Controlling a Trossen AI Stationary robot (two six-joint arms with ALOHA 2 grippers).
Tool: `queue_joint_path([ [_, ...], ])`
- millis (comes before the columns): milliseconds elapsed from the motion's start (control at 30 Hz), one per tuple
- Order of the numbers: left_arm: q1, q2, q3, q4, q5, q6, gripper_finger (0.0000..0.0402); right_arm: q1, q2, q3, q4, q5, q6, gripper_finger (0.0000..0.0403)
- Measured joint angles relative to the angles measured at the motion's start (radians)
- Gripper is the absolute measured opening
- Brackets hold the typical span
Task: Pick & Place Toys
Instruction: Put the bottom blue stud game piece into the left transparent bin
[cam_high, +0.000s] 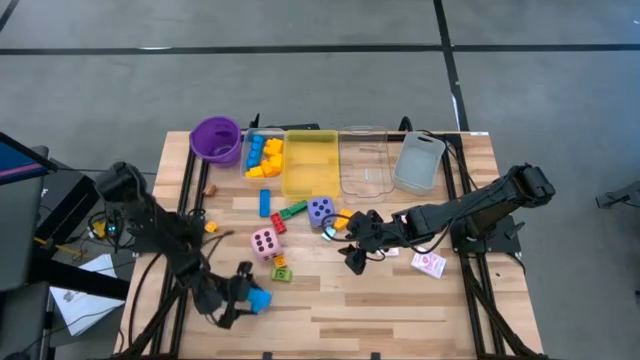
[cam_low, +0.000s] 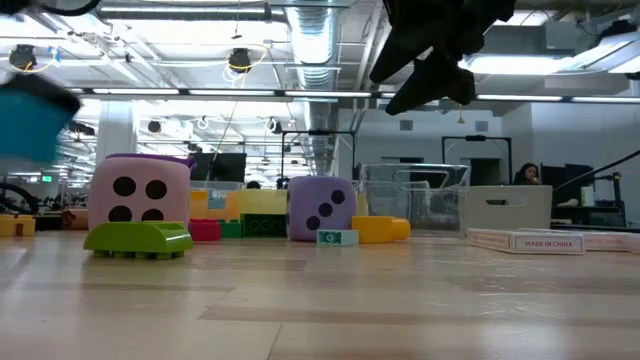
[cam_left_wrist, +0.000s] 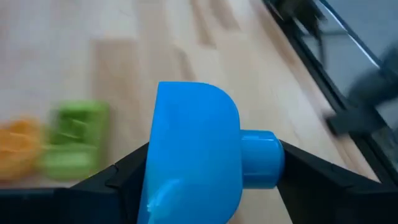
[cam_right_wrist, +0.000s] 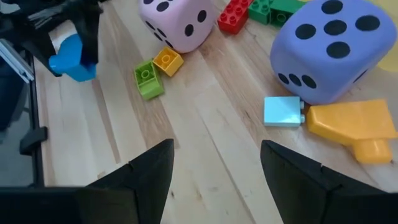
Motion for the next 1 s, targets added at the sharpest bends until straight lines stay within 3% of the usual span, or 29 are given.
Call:
queue_joint_path([
  [333,0.218,-0.260,0.000,-0.168,-0.282,0.006,0.0267,0.000,0.000,0.000,0.002,0.000,0.063,0.0235],
  [667,0.502,-0.392,0.000,-0.172,-0.286,0.236,0.0269,0.000,0.000,0.000,0.092,0.030,-0.024,0.0235],
  [1000,0.868,-0.411,0.000,-0.171,-0.286,0.266,0.0269,-0.006,0.000,0.000,0.105,0.031,-0.071,0.0235],
])
